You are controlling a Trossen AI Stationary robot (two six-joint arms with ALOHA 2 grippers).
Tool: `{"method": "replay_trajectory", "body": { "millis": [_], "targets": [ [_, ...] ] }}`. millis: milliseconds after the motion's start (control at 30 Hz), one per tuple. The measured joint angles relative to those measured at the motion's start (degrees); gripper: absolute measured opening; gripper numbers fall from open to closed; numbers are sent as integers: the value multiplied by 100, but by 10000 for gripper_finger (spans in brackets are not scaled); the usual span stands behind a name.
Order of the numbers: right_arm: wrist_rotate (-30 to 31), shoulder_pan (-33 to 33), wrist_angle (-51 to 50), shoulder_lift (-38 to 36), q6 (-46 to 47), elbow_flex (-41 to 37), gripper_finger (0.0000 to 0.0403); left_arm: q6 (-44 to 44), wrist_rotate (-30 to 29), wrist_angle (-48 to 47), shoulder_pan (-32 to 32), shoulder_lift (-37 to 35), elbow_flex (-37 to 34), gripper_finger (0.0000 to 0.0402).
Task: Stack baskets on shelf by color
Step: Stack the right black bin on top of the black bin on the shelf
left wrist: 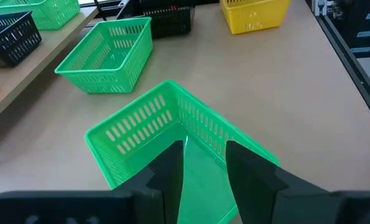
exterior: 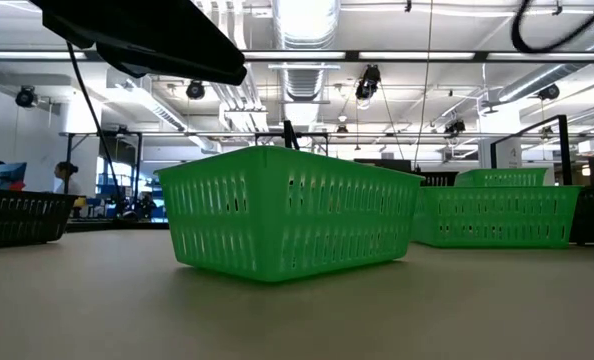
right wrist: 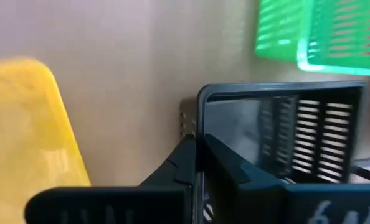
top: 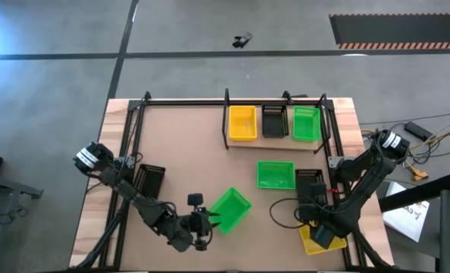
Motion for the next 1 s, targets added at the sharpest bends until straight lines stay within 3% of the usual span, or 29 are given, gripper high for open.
{"method": "replay_trajectory", "body": {
  "millis": [100, 300, 433, 600, 733, 933, 1000],
  "targets": [
    [309, -65, -527, -14, 160, 471, 12, 1, 0, 9, 0, 0, 0, 105],
    [1994, -289, -1742, -18, 156, 1680, 11, 31, 0, 8, 0, 0, 0, 105],
    [2902, -961, -1915, -41, -978, 2195, 11, 33, 0, 9, 0, 0, 0, 105],
    [3335, -2497, -1836, -100, -3061, 2392, 11, 33, 0, 11, 0, 0, 0, 105],
    [3173, -3974, -1298, -146, -4785, 2358, 11, 33, 0, 17, 0, 0, 0, 105],
    [1525, -5792, -302, -167, -6337, 2299, 11, 31, 2, 24, 0, 0, 0, 105],
    [1341, -6136, -154, -164, -6530, 2250, 11, 31, 2, 24, 0, 0, 0, 105]
  ]
}}
